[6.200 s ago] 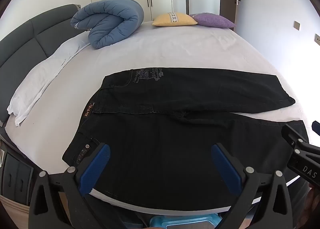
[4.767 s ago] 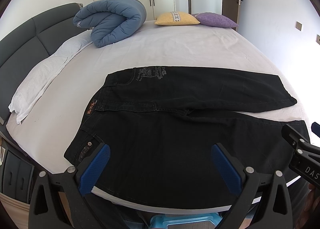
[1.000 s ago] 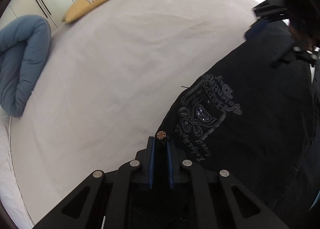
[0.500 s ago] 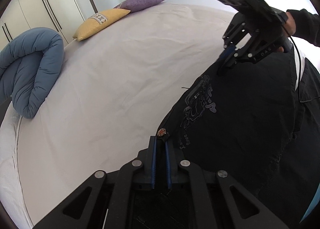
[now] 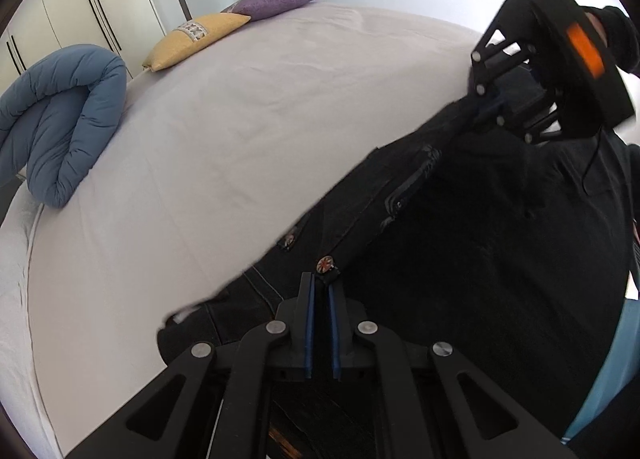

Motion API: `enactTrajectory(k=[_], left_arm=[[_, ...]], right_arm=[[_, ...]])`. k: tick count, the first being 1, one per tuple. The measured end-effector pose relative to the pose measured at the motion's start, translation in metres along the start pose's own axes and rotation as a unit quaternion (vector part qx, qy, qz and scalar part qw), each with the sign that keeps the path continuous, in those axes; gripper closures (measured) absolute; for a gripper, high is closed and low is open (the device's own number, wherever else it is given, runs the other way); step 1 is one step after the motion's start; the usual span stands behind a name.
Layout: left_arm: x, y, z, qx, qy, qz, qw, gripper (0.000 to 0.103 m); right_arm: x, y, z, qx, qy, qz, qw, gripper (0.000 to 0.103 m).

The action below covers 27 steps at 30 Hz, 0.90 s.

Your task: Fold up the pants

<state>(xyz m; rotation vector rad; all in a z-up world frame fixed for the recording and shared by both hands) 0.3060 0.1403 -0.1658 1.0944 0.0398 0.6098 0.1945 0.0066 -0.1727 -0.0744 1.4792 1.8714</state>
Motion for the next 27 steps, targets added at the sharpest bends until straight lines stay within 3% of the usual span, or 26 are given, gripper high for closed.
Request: enactTrajectory(k=[3, 6, 13, 18, 27], left_arm=[[-0.032, 0.011, -0.022, 0.012, -0.009, -0.005, 0.9999, 0.098], [-0.064, 0.021, -0.047, 0.026, -0.019, -0.003, 0.9995, 0.100], [-0.111, 0.041, -0.082, 0.027, 0.005, -0.007, 0.9996, 0.100], [-0.130, 0.052, -0.101, 0.027, 0.007, -0.013, 0.9995, 0.100], [-0.161, 0.072, -0.130, 0.036, -0.010, -0.014, 0.9992, 0.100]], right_arm=[[0.049, 0.009, -0.016, 0.006, 0.085, -0.011, 0.996, 0.101], [0.078, 0.020, -0.030, 0.009, 0.120, -0.019, 0.993, 0.101], [0.127, 0.049, -0.041, 0.020, 0.153, -0.024, 0.988, 0.101], [0.176, 0.070, -0.036, 0.029, 0.187, -0.005, 0.982, 0.101], [0.223, 0.087, -0.022, 0.030, 0.161, 0.020, 0.986, 0.101]])
Point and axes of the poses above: each gripper's, at about its wrist camera, not at the fingertips, and y roughly against the way its jaws point, x to its left, z to its top, the point moved 9 cm from there along -y, roughly the way its jaws point, and after that the axes turned 13 degrees about -y, right-handed, at the moved point
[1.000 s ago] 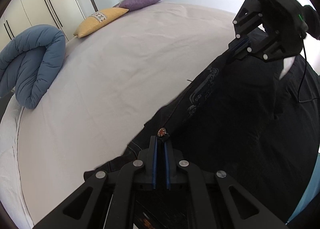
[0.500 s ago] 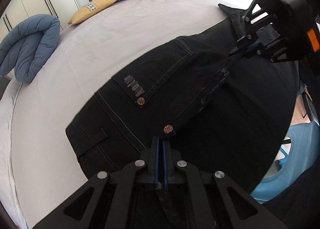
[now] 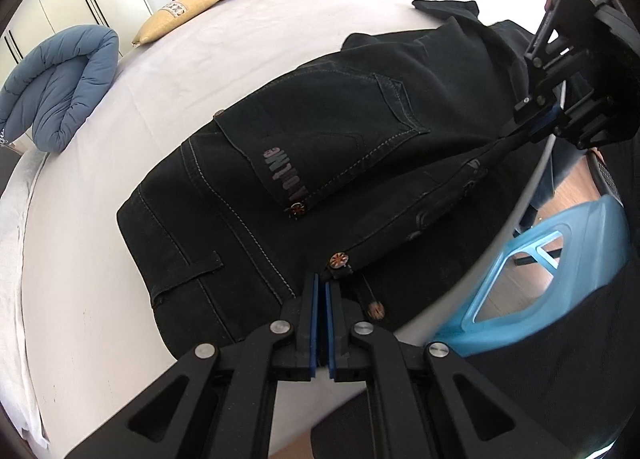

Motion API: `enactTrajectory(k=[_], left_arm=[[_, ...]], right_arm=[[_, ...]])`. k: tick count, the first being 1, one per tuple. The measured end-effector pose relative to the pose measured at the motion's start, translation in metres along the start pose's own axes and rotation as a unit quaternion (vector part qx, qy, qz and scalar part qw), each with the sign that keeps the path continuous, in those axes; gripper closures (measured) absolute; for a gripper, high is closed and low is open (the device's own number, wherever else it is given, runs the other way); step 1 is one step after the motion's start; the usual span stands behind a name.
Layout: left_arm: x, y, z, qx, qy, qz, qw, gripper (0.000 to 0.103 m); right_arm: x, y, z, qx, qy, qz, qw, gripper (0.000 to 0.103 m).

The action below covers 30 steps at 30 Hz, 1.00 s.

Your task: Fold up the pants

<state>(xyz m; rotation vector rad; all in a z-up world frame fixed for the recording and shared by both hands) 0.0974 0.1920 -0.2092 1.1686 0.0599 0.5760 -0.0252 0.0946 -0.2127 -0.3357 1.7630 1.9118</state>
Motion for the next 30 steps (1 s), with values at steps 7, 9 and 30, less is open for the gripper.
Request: enactTrajectory(k=[7, 9, 30], left_arm=[[-0.004, 0.005, -0.009, -0.006, 0.003, 0.001, 1.0000, 0.100], [-0.004, 0.008, -0.009, -0.007, 0.003, 0.003, 1.0000, 0.100], [0.010, 0.053, -0.024, 0.005, 0.065, 0.045, 0.9969, 0.075]], right_arm=[[0.016, 0.011, 0.014, 0.008, -0.021, -0.001, 1.000, 0.101], [0.025, 0.015, 0.014, 0.011, -0.018, -0.005, 1.000, 0.101], [0.034, -0.022, 0.019, 0.020, -0.139, -0.001, 0.990, 0.099]])
Point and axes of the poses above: each gripper's, at about its wrist camera, not at the fingertips, and y roughly against the way its jaws point, x to its left, z to its top, the point moved 9 cm from there along -y, roughly the way its jaws point, and after that the axes turned 13 degrees about -y, right-handed, at the moved point
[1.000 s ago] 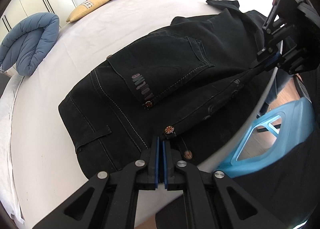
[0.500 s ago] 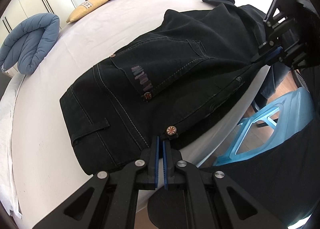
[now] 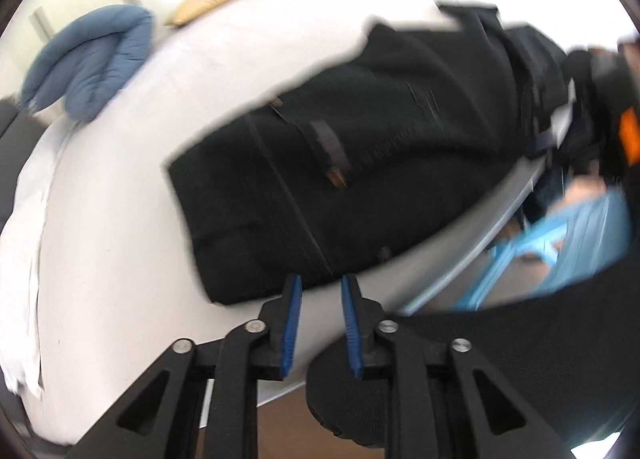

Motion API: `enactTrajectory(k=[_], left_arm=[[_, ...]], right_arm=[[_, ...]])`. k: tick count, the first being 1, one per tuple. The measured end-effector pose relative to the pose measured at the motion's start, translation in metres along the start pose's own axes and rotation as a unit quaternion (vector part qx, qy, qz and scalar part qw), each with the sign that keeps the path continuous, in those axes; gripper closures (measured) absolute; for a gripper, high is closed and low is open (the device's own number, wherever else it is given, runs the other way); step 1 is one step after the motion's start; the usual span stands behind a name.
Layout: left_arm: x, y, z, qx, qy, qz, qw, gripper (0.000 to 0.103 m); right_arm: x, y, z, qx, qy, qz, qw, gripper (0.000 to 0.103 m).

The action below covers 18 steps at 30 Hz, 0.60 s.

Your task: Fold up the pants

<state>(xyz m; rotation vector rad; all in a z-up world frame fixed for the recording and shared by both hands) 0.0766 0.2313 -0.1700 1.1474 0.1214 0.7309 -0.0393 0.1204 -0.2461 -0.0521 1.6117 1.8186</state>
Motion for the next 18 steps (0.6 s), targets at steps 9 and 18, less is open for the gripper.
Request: enactTrajectory(k=[9, 18], left_arm=[[-0.027, -0.041, 0.103, -0.034, 0.046, -0.023, 0.9981, 0.065], [-0.057, -0.088, 0.086, 0.010, 0.073, -0.042, 0.9964, 0.066]], right_arm=[[-0.011, 0.013, -0.004, -0.012, -0.158, 0.007, 0.987, 0.047], [-0.162, 0.065, -0.130, -0.060, -0.573, 0.062, 0.815, 0.021]])
Point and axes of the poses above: each gripper's, at about its wrist camera, not at the fingertips, and y roughly against the way its jaws point, x to its left, z to its top, the point moved 9 cm from there along -y, roughly the way its jaws point, and after that the axes turned 13 degrees about -y, right-handed, at the moved point
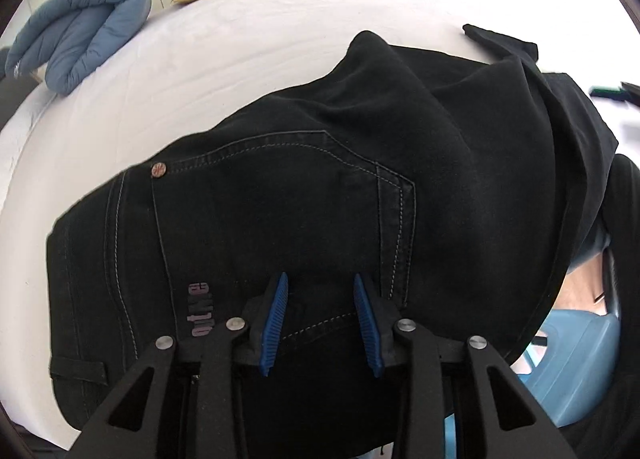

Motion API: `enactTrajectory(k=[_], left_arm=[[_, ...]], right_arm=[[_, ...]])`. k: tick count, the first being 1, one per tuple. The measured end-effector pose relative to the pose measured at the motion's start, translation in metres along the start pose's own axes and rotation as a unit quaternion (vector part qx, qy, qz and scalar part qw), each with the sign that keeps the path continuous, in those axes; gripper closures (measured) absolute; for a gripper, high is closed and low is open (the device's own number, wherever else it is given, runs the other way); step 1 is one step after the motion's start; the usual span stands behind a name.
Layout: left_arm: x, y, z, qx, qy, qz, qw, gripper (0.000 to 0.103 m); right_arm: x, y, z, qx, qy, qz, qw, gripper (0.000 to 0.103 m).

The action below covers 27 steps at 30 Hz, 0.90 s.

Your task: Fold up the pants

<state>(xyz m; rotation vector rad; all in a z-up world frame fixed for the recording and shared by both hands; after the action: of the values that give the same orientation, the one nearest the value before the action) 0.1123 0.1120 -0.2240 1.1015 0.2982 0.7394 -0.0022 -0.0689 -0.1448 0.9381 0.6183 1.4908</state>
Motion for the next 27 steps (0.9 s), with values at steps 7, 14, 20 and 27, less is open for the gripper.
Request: enactTrajectory(k=[7, 14, 20, 27], left_arm=[[0.003, -0.005, -0.003, 0.010, 0.014, 0.006, 0.9998, 0.066], [0.001, -0.012, 0.007, 0.007, 0.018, 0.007, 0.9998, 0.066], [0.004, -0.009, 0.004, -0.003, 0.020, 0.003, 0.9998, 0.066], [0.006, -0.006, -0.001, -0.003, 0.017, 0.003, 0.9998, 0.066]], right_arm=[[-0.197, -0.023, 0.113, 0.008, -0.271, -0.109, 0.956, 0.021], [-0.220, -0.099, 0.143, 0.096, -0.232, -0.197, 0.948, 0.021], [-0.227, -0.129, 0.131, 0.123, -0.230, -0.234, 0.937, 0.045], [-0.239, -0.088, 0.139, 0.067, -0.275, -0.175, 0.943, 0.100]])
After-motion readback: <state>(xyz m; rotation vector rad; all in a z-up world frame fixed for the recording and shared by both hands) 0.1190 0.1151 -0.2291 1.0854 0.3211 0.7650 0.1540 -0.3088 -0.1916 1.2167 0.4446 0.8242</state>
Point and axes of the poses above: each gripper's, at about its wrist camera, not at the fingertips, and y roughly against the way its jaws point, x to its left, z to its top, the point moved 9 cm from there along -y, roughly the way its jaws point, and after that the axes turned 13 degrees about -y, right-handed, at the moved point
